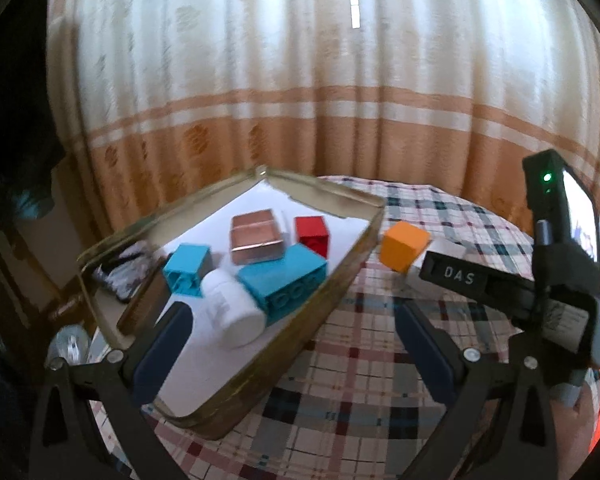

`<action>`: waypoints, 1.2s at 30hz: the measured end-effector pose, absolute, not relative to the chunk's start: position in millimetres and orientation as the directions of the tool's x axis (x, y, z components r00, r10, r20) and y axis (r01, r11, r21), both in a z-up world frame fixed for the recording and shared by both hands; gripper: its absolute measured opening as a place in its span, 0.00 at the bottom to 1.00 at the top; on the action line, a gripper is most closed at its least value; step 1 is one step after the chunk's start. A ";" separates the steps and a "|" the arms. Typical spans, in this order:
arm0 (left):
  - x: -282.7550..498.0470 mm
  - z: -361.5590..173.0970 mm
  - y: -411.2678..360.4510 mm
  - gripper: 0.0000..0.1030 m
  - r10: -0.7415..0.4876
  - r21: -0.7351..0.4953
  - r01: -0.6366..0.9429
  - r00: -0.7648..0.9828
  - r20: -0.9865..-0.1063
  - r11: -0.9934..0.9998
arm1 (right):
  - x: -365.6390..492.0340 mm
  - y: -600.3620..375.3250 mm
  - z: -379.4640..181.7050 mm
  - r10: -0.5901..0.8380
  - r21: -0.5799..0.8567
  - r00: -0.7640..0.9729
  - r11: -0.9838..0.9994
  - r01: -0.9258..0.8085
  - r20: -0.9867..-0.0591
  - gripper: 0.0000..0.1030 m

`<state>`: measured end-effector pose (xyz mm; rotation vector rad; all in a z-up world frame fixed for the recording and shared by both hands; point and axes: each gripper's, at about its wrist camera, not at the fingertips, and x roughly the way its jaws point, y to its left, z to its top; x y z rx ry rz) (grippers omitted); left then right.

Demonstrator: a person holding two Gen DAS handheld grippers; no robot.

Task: Organize rigid objects
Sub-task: 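Grasp the small white printed box with the right tool, then grasp the orange cube with the left tool while the right tool holds the white box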

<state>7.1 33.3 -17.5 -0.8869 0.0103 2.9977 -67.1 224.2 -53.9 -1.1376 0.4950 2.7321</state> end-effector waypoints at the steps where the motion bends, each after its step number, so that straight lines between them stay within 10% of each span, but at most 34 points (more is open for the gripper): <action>1: 6.5 -17.8 30.7 1.00 0.009 -0.007 -0.006 -0.838 -0.546 -1.000 | -72.4 221.1 -55.5 -0.004 0.241 -0.694 -0.939 -0.244 -0.720 0.89; 13: 4.9 -21.2 26.1 1.00 0.013 -0.022 0.000 -0.829 -0.559 -1.000 | -104.7 195.8 -60.3 0.061 0.090 -0.637 -0.975 -0.202 -0.768 0.88; 21: -2.4 -26.2 35.4 1.00 0.048 -0.005 -0.056 -0.799 -0.599 -0.998 | -87.0 232.9 -57.5 0.126 0.003 -0.624 -0.980 -0.201 -0.771 0.44; 36: -12.9 -25.1 92.8 1.00 0.115 0.119 -0.242 -0.770 -0.627 -0.963 | -65.6 297.1 -56.8 0.077 0.115 -0.628 -0.959 -0.259 -0.774 0.44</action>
